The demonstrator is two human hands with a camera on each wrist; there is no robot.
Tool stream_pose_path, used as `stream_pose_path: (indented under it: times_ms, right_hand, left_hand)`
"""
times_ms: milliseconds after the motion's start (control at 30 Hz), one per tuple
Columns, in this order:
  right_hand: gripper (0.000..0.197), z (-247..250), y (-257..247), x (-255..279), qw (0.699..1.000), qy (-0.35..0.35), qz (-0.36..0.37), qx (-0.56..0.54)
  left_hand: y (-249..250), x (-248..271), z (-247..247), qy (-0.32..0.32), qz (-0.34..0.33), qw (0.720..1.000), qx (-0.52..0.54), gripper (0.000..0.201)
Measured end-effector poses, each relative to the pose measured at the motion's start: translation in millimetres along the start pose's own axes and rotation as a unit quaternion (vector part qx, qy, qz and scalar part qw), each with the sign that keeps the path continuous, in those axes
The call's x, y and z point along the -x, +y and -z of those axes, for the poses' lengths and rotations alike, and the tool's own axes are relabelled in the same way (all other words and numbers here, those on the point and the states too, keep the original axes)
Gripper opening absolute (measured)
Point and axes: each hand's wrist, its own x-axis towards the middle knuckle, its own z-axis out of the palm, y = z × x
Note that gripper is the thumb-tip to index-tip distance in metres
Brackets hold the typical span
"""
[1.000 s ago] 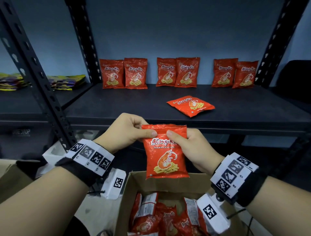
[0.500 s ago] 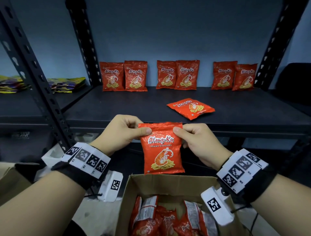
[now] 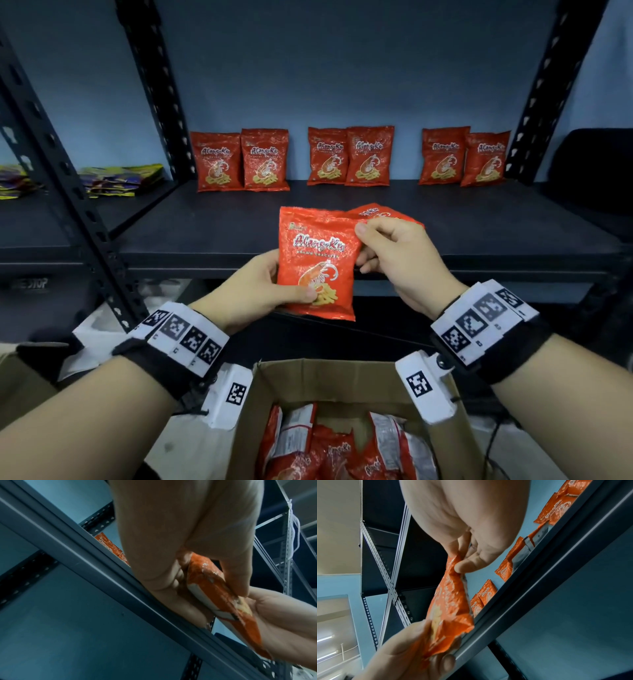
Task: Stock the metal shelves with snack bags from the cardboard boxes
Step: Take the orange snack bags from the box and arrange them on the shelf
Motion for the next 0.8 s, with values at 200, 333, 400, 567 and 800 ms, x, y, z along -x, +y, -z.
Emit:
stream_pose_path:
  times_ms: [200, 333, 400, 567, 800]
  right_hand:
    - [0.014, 31.4, 1.7, -24.7, 0.972, 0.108, 0.089, 0.188]
    - [0.044, 49.0, 11.3, -40.1, 0.916, 0.052, 0.045, 0.395]
    - [0.056, 51.6, 20.0, -44.9, 0.895, -0.012, 0.003, 0.446]
    - [0.06, 54.7, 28.8, -46.4, 0.861, -0.064, -0.044, 0.503]
    - [0.057, 77.8, 26.1, -32.5, 0.866, 0.001, -0.064, 0.496]
  left_hand:
    - [0.2, -17.0, 24.9, 0.208, -0.031, 0.977, -0.013, 0.077]
    - [2.6, -34.4, 32.4, 0.256, -0.028, 0.962, -0.086, 0.051]
    - [3.3, -44.3, 33.3, 0.269, -0.025, 0.954, -0.132, 0.048]
    - [7.3, -65.6, 29.1, 0.322, -0.014, 0.897, -0.302, 0.072]
    - [6.6, -91.5, 18.3, 0.327, 0.053, 0.847, -0.415, 0.058]
